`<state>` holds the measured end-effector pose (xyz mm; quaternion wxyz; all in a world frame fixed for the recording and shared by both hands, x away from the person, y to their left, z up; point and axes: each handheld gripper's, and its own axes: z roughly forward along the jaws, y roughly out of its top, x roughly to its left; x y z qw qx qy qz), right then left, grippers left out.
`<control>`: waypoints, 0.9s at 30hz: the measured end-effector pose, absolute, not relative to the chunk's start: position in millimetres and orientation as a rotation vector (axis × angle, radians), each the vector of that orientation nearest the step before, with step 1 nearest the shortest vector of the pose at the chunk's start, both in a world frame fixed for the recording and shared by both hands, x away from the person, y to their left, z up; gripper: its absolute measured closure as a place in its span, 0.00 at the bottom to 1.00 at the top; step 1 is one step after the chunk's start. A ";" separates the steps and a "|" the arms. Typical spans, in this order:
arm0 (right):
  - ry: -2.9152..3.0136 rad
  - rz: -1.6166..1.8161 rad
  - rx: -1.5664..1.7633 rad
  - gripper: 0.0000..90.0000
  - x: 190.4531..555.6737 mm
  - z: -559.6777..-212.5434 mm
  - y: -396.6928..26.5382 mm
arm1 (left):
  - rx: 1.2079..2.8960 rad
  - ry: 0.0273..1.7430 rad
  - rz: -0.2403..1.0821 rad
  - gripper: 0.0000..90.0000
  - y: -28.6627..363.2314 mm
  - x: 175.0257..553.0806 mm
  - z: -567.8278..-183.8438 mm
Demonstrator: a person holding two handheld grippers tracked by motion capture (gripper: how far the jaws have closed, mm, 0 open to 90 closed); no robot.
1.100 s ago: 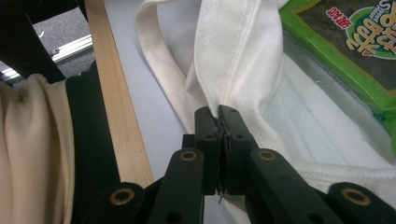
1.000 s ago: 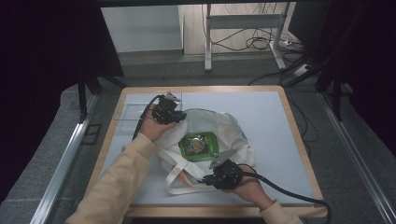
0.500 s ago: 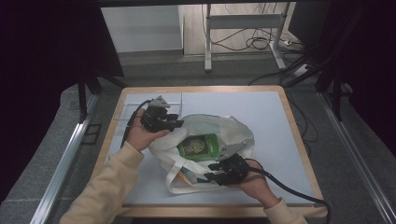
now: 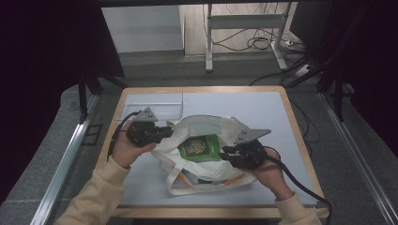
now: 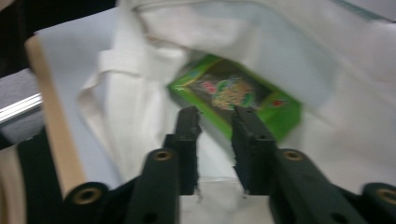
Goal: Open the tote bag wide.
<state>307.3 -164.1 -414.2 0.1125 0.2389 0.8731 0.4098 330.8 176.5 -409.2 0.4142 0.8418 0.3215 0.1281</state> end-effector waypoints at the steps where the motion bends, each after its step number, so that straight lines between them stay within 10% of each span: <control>1: 2.555 1.202 0.715 0.85 309.4 -413.1 -165.3 | 2.135 0.808 0.318 0.93 175.3 328.8 -412.8; 27: 2.469 1.010 1.025 0.99 389.9 -425.1 -188.4 | 2.273 0.861 0.115 1.00 164.9 327.9 -480.8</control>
